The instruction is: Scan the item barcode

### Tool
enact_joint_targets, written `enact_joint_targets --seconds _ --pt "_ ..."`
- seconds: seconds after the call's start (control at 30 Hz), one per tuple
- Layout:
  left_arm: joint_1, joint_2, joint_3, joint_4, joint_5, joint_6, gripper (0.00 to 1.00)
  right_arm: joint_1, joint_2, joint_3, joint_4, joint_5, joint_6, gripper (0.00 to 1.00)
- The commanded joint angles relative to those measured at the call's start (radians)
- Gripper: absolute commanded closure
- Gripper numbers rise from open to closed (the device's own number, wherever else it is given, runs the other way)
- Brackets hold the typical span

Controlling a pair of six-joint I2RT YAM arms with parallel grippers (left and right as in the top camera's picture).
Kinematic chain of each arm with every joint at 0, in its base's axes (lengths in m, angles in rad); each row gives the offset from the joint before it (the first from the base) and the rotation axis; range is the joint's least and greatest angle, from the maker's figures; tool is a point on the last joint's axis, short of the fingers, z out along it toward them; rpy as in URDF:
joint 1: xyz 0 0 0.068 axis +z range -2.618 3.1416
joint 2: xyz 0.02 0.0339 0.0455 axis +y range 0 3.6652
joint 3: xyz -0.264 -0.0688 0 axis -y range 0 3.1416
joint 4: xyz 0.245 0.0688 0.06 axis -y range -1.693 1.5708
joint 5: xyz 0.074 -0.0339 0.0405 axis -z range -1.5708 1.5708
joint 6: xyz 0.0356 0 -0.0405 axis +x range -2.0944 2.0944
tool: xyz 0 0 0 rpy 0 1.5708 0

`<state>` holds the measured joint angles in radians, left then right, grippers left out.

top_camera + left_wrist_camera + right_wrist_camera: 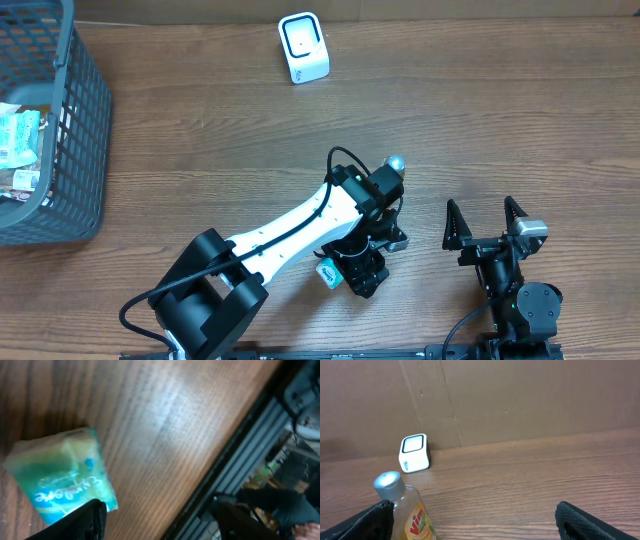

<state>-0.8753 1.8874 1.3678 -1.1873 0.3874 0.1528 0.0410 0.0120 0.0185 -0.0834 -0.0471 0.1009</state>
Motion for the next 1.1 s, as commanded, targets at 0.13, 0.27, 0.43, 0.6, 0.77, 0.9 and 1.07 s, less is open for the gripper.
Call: enact_joint_targets --seconds 0.13,0.27,0.43,0.6,0.77,0.9,1.07 --pt "-0.004 -0.023 -0.053 0.060 -0.141 -0.170 0.39 0.005 -0.009 -0.011 0.002 0.005 0.004 0.00" --pt "-0.016 -0.023 -0.069 0.071 -0.228 -0.245 0.40 0.005 -0.009 -0.011 0.002 0.005 0.004 0.00" --pt "-0.056 -0.023 -0.079 0.086 -0.288 -0.266 0.37 0.005 -0.009 -0.011 0.002 0.005 0.004 0.00" --pt "-0.090 -0.023 -0.079 0.105 -0.303 -0.282 0.36 0.005 -0.009 -0.011 0.002 0.005 0.004 0.00" --pt "-0.094 -0.023 -0.079 0.104 -0.336 -0.296 0.37 0.005 -0.009 -0.011 0.002 0.005 0.004 0.00" --pt "-0.094 -0.023 -0.080 0.105 -0.339 -0.299 0.37 0.005 -0.009 -0.011 0.002 0.005 0.004 0.00" --pt "-0.094 -0.022 -0.090 0.122 -0.339 -0.309 0.37 0.005 -0.009 -0.011 0.002 0.005 0.004 0.00"
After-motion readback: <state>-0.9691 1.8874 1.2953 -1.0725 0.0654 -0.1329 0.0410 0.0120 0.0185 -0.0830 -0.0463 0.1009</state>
